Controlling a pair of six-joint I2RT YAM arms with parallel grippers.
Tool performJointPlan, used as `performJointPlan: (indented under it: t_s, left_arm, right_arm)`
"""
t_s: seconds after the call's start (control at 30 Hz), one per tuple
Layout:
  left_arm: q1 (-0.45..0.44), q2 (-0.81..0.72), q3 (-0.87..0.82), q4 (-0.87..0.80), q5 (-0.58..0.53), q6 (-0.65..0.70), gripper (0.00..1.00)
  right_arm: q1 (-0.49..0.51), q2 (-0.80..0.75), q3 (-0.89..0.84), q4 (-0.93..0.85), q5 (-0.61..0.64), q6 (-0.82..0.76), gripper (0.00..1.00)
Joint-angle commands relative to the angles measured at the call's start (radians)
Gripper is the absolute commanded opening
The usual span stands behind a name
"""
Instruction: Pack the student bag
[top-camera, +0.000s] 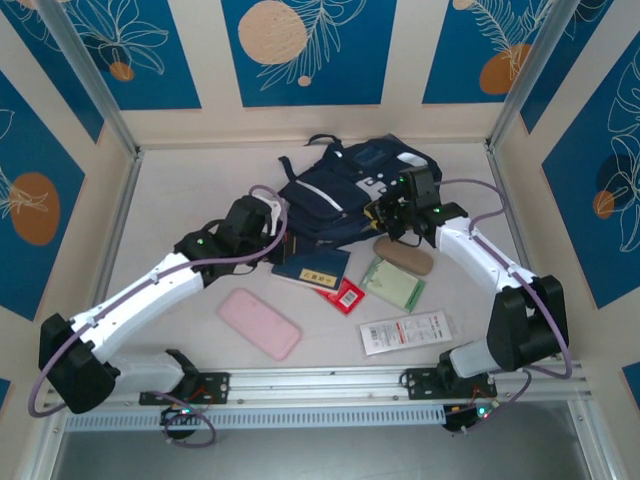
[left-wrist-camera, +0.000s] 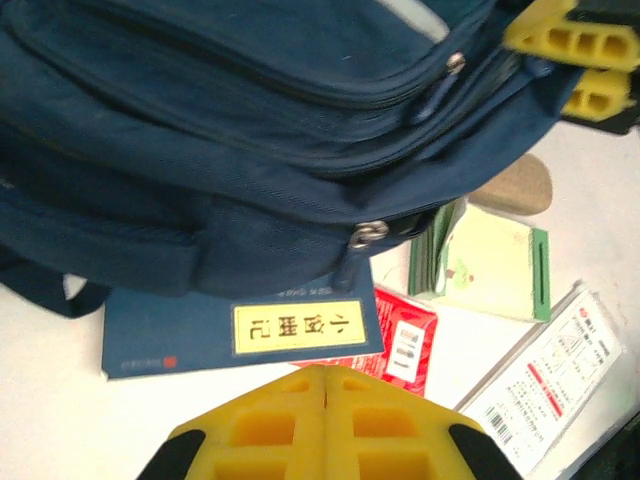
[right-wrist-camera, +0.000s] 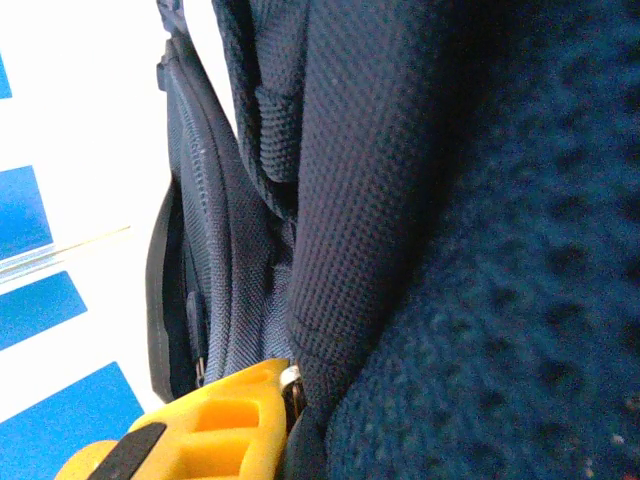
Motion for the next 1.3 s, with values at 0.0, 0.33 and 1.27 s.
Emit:
performJointPlan:
  t_s: [0.0,0.33,1.27]
  left_arm:
    - [-0.017,0.028,-0.037,-0.011,-0.004,0.018,0.11]
    - [-0.14,0.172,-0.082,0.124,-0.066,0.047,0.54]
    - [-0.167,0.514,0.126,0.125,-0.267,0.086,0.09]
  right_arm:
    - [-0.033,-0.034,-0.039,-0.034,-0.041,-0.049,0.0]
    - [-0.019,-0.027,-0.144,0.066,-0.126,0.034,0.0]
    - [0.0,-0.021,-0.209,0.156,-0.2,0.104,0.0]
